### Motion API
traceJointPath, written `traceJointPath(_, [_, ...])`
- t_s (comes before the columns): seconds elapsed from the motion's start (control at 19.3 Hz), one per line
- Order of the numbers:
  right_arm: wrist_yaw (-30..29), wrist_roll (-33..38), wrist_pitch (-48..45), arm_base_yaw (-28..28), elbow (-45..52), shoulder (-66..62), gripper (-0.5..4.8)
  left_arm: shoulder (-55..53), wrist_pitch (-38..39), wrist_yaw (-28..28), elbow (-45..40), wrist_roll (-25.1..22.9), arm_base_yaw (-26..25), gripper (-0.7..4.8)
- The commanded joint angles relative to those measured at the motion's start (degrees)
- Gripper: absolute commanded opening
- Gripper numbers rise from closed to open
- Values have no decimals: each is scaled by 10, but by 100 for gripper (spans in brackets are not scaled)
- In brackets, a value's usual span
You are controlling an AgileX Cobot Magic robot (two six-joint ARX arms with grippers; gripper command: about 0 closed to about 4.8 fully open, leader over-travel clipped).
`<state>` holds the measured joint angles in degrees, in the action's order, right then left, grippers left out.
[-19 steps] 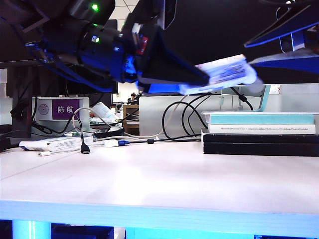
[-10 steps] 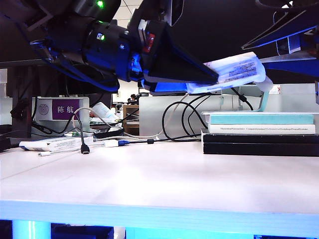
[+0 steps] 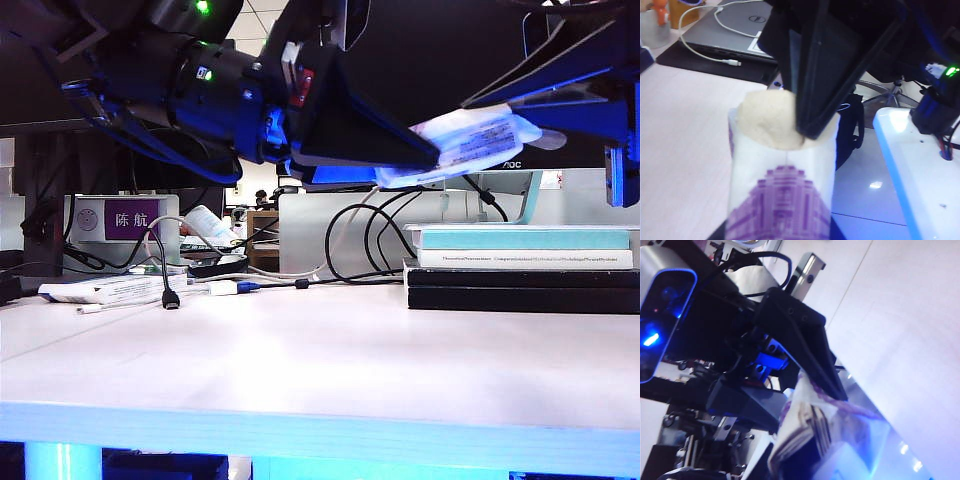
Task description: Pick up a packet of tissues from the table with the left hand, then take a tissue from it with the right hand.
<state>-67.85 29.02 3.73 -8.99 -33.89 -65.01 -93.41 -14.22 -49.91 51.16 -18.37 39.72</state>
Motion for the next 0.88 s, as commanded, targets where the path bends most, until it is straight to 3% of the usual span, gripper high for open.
traceJointPath(0.05, [30,-24,-10,-2,-2,0,-6,2,-13,-2,2,2,1,183])
traceJointPath(0.21, [95,-42,-8,10,-2,0,-6,2,-9,31,2,-2,0,182])
traceJointPath(0.73, [191,-87,-12,70,-2,1,-6,2,70,43,1,-33,-59,182])
traceJointPath(0.88, [266,-128,-10,69,-2,1,-6,1,62,182,0,-34,-71,182])
